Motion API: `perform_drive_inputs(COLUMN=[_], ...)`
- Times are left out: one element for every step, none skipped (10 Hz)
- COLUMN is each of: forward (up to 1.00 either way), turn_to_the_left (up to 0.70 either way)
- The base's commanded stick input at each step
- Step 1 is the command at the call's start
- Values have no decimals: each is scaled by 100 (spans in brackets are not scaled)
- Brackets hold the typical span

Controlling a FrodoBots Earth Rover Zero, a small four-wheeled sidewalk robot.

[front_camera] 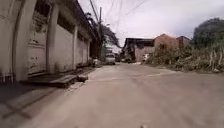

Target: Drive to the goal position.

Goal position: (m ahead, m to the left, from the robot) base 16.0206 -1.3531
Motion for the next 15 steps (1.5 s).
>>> perform_drive_inputs(forward=[100,100,100,100,100,100,100,100,100,100,100,100,100,100,100], turn_to_the_left=[0,0,0,0,0,0,0,0,0,0,0,2,14,27,25])
